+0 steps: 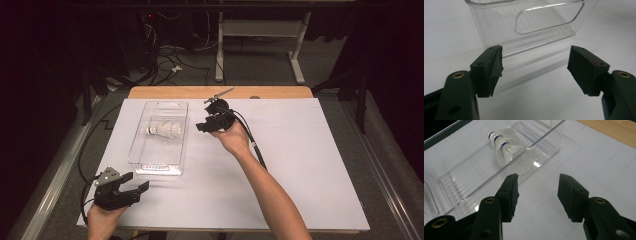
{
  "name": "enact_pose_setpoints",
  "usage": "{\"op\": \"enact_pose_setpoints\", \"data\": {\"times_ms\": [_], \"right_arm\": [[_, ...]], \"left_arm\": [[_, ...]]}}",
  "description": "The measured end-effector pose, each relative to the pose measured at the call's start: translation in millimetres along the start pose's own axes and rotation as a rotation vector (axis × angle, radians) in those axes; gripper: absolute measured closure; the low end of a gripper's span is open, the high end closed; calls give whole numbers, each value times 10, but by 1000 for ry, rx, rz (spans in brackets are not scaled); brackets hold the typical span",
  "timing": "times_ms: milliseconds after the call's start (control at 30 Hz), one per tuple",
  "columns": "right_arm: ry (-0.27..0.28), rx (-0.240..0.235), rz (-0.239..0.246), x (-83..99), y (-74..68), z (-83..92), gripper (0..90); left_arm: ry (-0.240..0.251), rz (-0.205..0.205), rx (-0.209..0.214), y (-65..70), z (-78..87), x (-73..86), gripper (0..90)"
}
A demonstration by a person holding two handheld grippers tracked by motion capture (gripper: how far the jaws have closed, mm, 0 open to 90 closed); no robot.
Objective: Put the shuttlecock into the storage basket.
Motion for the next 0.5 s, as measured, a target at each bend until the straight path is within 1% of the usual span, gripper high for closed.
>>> {"op": "enact_pose_setpoints", "data": {"times_ms": [300, 500], "right_arm": [[4, 5, -20, 76, 73, 55, 515], [10, 1, -22, 122, 104, 71, 513]], "left_arm": [[1, 4, 0, 0, 1, 0, 291], [3, 14, 1, -10, 3, 4, 290]]}}
Point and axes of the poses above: each handheld gripper's, and its own axes: z roughly backward along the jaws, x roughly out of its underside, y roughly to its right, the point moved 10 cm from there along -z, roughly forward along the jaws, and after that the axes turned 14 degrees about -y, right-handed, at the moved point
